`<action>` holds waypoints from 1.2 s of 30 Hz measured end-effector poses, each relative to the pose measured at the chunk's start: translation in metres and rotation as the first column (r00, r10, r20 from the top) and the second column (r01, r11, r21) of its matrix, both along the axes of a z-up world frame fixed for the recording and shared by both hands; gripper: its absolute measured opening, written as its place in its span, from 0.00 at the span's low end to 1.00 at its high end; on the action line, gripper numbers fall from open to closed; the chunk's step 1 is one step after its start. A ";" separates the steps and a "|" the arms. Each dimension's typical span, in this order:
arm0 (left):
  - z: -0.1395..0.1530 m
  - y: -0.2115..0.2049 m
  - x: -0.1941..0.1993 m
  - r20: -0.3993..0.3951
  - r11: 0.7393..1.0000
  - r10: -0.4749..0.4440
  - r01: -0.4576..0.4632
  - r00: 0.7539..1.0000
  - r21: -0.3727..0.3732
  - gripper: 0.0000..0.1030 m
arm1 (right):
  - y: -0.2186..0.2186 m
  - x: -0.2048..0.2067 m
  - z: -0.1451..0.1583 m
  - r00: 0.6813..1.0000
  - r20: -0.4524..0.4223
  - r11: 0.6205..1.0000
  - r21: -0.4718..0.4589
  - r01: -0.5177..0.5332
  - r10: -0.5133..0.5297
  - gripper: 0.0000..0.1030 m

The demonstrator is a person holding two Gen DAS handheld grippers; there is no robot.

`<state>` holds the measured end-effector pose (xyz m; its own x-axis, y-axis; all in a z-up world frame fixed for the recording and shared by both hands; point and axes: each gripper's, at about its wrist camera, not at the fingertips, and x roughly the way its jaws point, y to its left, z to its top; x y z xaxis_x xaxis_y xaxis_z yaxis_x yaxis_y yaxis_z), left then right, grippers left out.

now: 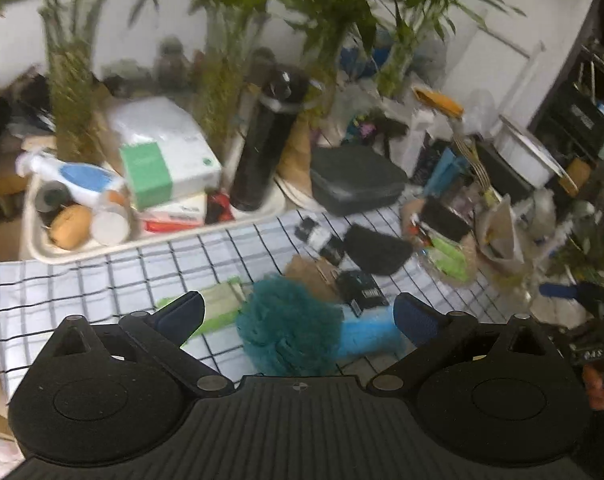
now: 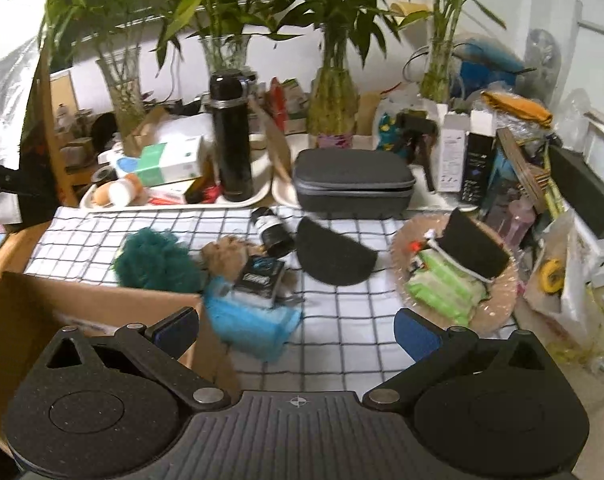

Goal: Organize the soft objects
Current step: 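Lower the left gripper onto the teal mesh sponge and close it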

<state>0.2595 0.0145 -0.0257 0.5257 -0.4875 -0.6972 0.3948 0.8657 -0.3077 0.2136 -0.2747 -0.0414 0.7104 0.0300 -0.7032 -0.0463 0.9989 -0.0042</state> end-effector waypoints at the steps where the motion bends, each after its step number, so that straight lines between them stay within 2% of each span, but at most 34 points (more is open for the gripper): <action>1: -0.005 0.000 0.004 -0.011 1.000 -0.009 0.009 1.000 -0.002 1.00 | 0.000 0.002 -0.001 1.000 0.006 1.000 -0.006 -0.003 0.003 1.00; 5: -0.026 -0.001 0.027 -0.063 1.000 -0.029 0.029 0.998 0.006 1.00 | 0.001 0.011 -0.005 1.000 0.010 1.000 -0.016 -0.018 0.018 1.00; 10: -0.056 -0.001 0.053 -0.139 0.995 -0.098 0.101 0.985 0.015 1.00 | 0.001 0.019 -0.010 0.999 -0.004 0.998 0.046 -0.050 0.051 1.00; 13: -0.075 -0.001 0.067 -0.196 0.992 -0.128 0.124 0.972 -0.029 0.99 | -0.002 0.025 -0.015 0.996 -0.025 0.993 0.090 -0.077 0.080 1.00; 16: -0.088 -0.003 0.076 -0.227 0.985 -0.166 0.151 0.960 -0.081 0.99 | -0.004 0.029 -0.019 0.996 -0.041 0.993 0.093 -0.072 0.076 1.00; 20: -0.098 -0.014 0.087 -0.268 0.969 -0.246 0.229 0.931 -0.095 0.99 | -0.014 0.036 -0.026 0.997 -0.056 0.989 0.137 -0.050 0.058 1.00; 24: -0.111 -0.020 0.099 -0.330 0.964 -0.264 0.254 0.906 -0.073 0.99 | -0.021 0.041 -0.033 0.997 -0.060 0.986 0.166 -0.029 0.039 1.00; 32: -0.137 -0.036 0.114 -0.346 0.953 -0.304 0.288 0.888 -0.099 1.00 | -0.025 0.046 -0.043 0.997 -0.077 0.982 0.186 -0.010 0.025 1.00; 34: -0.140 -0.037 0.114 -0.333 0.953 -0.303 0.283 0.893 -0.106 0.94 | -0.027 0.046 -0.045 0.996 -0.083 0.981 0.193 -0.007 0.024 1.00; 36: -0.143 -0.037 0.114 -0.319 0.955 -0.296 0.271 0.900 -0.123 0.72 | -0.029 0.047 -0.046 0.996 -0.083 0.979 0.204 -0.002 0.019 1.00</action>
